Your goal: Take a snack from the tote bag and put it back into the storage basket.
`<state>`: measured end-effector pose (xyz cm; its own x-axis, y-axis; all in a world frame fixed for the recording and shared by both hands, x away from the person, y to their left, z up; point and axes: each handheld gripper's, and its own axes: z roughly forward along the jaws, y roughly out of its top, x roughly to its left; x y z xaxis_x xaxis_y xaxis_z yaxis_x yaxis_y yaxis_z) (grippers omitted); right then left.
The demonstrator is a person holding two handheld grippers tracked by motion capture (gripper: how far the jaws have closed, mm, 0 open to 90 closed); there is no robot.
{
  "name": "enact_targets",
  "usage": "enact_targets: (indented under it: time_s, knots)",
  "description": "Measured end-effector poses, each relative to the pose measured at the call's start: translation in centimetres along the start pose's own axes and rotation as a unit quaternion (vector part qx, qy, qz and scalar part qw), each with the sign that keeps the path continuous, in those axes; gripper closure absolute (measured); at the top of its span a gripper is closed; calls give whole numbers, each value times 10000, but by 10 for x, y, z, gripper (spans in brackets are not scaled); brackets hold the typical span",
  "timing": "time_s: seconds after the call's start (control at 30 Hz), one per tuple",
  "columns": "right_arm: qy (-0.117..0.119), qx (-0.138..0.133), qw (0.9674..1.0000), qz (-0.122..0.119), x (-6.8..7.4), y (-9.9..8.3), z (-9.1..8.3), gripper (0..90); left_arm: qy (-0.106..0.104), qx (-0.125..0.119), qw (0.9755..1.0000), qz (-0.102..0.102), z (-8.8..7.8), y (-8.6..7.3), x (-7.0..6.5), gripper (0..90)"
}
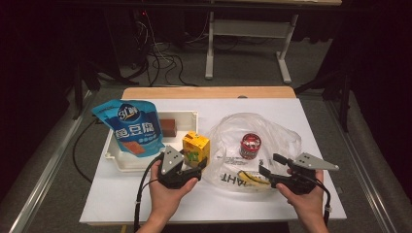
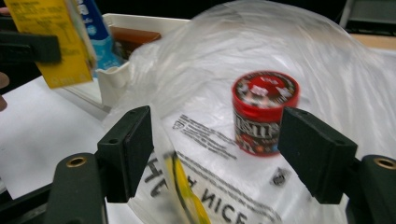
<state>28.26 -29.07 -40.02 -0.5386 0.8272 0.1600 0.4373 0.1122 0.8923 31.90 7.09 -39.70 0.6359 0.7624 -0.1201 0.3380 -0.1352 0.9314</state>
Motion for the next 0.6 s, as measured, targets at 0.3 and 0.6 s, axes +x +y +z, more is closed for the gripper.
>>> enact_targets:
  time_s: [0.3,0.6]
  knots:
    - [-265,-10,9994,212,-17,-13,-3,272,375,-156,9990,-192,-6,6,26,307]
    - [-287,32,9993,257,-20,-16,-1,273,591,-228,9978,-199,5,16,39,307]
